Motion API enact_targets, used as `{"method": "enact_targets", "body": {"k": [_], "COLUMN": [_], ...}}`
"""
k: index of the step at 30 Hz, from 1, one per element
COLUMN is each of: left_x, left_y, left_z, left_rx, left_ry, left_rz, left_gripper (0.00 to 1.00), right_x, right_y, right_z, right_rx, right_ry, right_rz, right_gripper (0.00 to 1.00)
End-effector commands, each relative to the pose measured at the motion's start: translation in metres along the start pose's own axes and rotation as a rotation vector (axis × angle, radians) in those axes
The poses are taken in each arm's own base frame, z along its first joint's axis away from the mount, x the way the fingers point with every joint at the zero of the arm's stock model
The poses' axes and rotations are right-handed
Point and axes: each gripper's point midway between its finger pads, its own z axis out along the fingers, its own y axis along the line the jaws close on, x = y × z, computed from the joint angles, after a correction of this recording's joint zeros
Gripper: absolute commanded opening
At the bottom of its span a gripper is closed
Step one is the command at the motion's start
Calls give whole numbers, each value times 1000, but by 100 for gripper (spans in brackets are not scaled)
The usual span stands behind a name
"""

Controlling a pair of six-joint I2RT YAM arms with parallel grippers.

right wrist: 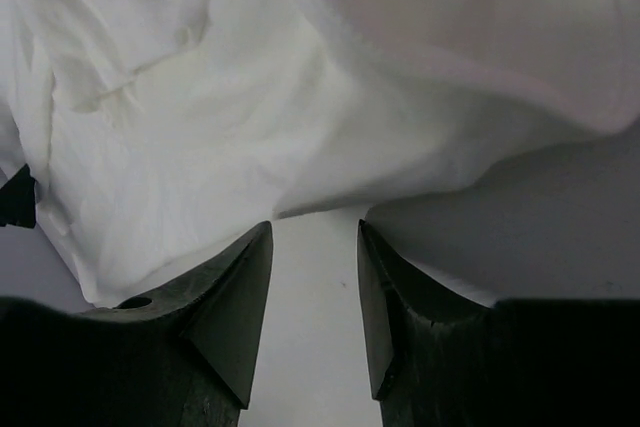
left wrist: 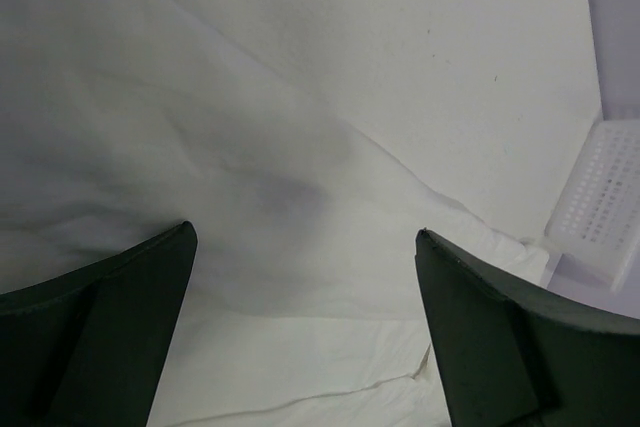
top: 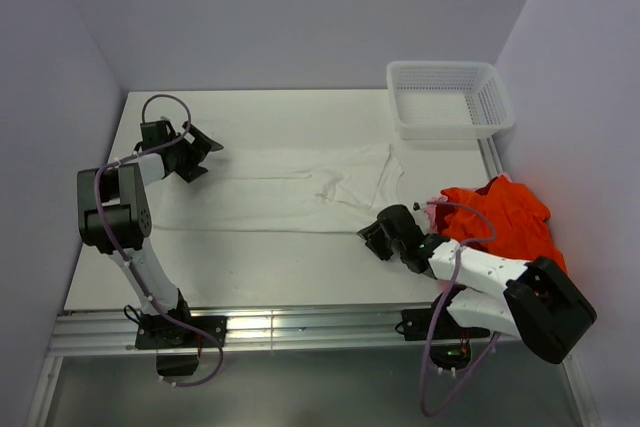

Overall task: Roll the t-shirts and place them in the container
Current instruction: Fold the tshirt

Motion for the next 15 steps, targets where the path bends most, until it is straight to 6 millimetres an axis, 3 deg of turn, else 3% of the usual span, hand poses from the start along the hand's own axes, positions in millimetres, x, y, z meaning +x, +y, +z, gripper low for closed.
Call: {"method": "enact_targets", "body": {"k": [1,6,9,13,15], "left_x": [-13,-21,-23,-14,-1], "left_y": [4,25,37,48,59], "left_z": [-6,-9,-10,-15,-18], "left_rx": [30,-11,-49,-60,-73], "left_ry": [-49,-76,-98,-133,-137], "left_rz": [-32,-78,-102,-161,-197], "left_gripper": [98,98,98,98,98], "right_x": [-10,-12,-20,-32,-36], "right_y": [9,10,10,15,20], "right_z": [9,20,22,24,28], "right_rx": [15,58,60,72,88], "right_ry": [-61,-82,-125,-179,-191], "right_rz": [16,25,47,37,16], "right_gripper": [47,44,37,18,13]}}
